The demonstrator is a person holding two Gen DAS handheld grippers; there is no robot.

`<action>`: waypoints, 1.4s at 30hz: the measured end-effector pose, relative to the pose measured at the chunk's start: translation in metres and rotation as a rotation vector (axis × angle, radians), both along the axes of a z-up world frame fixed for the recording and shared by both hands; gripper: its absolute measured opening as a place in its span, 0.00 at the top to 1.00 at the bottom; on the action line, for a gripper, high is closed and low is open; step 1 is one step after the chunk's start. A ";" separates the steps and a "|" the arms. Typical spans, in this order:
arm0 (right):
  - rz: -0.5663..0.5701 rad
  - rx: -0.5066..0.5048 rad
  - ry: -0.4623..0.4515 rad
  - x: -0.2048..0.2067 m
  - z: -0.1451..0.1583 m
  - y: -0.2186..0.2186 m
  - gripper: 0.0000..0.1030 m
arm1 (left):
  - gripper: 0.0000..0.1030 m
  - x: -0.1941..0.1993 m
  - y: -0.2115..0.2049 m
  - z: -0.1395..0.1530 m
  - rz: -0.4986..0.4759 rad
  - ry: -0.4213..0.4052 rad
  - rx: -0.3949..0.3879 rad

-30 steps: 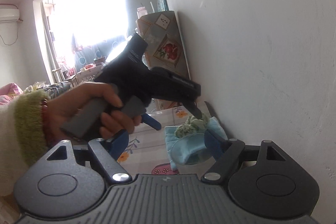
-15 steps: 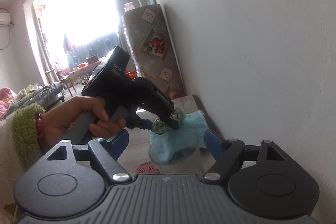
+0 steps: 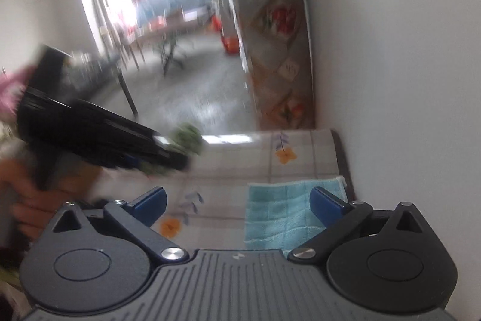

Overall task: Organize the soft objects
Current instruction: 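Grasp the blue towel edge with the right gripper while left holds the scrunchie, then carry the scrunchie and blue towel over the cardboard box with both grippers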

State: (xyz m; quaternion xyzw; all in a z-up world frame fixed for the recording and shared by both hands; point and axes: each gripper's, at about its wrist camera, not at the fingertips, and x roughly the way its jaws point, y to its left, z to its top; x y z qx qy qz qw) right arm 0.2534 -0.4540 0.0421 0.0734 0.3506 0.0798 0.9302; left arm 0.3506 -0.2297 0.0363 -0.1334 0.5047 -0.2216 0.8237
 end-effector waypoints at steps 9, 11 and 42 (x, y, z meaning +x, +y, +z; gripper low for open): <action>-0.119 -0.250 0.388 0.095 -0.085 0.001 0.05 | 0.68 -0.001 0.032 0.008 0.001 -0.027 -0.018; -0.110 -0.289 0.443 0.100 -0.094 0.005 0.05 | 0.68 -0.002 0.039 0.008 -0.002 -0.024 -0.027; -0.052 -0.004 0.006 -0.022 0.074 0.037 0.82 | 0.68 -0.083 0.085 0.080 -0.049 -0.147 -0.103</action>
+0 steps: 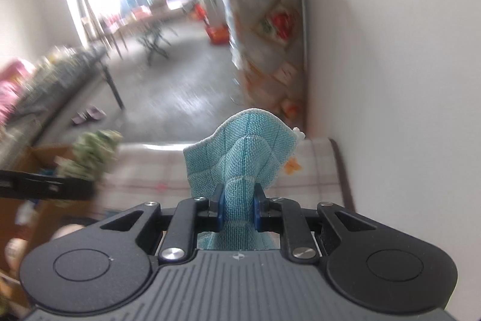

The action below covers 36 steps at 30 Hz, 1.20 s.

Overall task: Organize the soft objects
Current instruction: 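Carry the scrunchie and blue towel over the cardboard box with both grippers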

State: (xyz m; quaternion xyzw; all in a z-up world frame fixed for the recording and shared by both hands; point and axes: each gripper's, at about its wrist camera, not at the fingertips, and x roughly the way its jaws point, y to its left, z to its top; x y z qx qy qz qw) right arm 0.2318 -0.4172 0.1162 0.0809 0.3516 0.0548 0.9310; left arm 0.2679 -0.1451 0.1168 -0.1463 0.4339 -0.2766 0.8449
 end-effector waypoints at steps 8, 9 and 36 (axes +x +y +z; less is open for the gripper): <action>0.089 0.108 -0.154 -0.079 0.035 0.020 0.82 | 0.68 -0.065 0.034 0.033 -0.007 -0.083 -0.008; 0.101 0.126 -0.167 -0.088 0.038 0.022 0.82 | 0.68 -0.073 0.042 0.035 -0.002 -0.090 -0.013; 0.514 0.427 -0.161 -0.110 0.037 0.218 0.82 | 0.68 -0.166 0.259 0.006 0.352 -0.122 -0.088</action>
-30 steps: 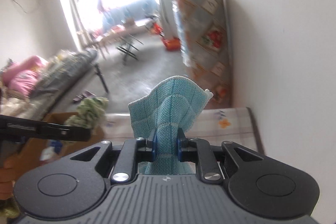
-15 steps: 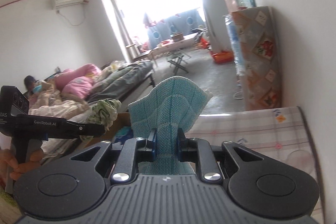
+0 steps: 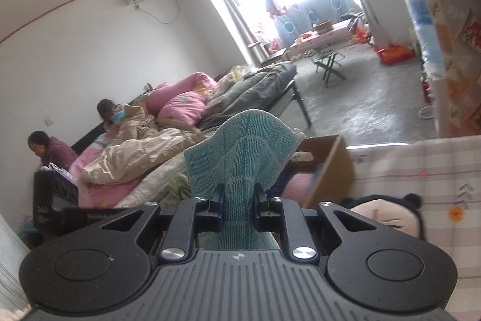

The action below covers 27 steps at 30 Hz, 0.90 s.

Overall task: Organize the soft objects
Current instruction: 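Carry the scrunchie and blue towel over the cardboard box with both grippers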

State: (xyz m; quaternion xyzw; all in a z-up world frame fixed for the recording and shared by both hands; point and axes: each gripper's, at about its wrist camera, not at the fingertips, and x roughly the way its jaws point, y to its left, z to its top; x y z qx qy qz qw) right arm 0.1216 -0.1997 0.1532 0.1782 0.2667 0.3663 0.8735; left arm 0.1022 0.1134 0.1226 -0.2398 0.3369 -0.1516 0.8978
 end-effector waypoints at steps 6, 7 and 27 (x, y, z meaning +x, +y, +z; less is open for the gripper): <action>0.033 0.050 0.031 0.024 -0.016 0.036 0.82 | 0.68 0.010 0.026 -0.035 -0.013 0.065 -0.036; 0.040 0.057 0.035 0.028 -0.018 0.041 0.82 | 0.68 0.012 0.028 -0.040 -0.021 0.075 -0.035; 0.073 0.092 0.101 0.076 -0.059 0.045 0.82 | 0.66 0.067 0.000 -0.119 -0.186 0.423 0.070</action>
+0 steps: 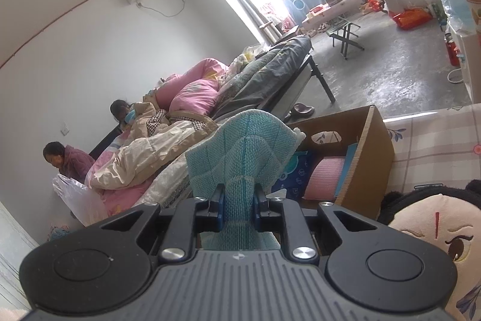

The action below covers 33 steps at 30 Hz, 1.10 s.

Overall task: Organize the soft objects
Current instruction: 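Carry the scrunchie and blue towel over the cardboard box with both grippers, then open the left gripper to drop the scrunchie into the box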

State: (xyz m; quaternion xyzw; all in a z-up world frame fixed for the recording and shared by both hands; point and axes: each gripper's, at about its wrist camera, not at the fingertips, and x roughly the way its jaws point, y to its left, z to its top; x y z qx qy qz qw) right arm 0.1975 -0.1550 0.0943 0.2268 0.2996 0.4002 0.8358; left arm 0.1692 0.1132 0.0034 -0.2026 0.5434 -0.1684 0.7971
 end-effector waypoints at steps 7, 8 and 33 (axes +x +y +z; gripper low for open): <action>-0.007 0.012 0.014 0.002 -0.004 -0.009 0.81 | 0.49 0.008 -0.008 -0.006 -0.072 0.097 0.104; -0.009 0.012 0.013 0.003 -0.004 -0.009 0.81 | 0.44 0.008 -0.007 -0.005 -0.070 0.098 0.105; -0.077 0.015 -0.057 -0.015 0.023 -0.012 0.81 | 0.09 -0.036 0.031 0.042 0.223 -0.285 0.043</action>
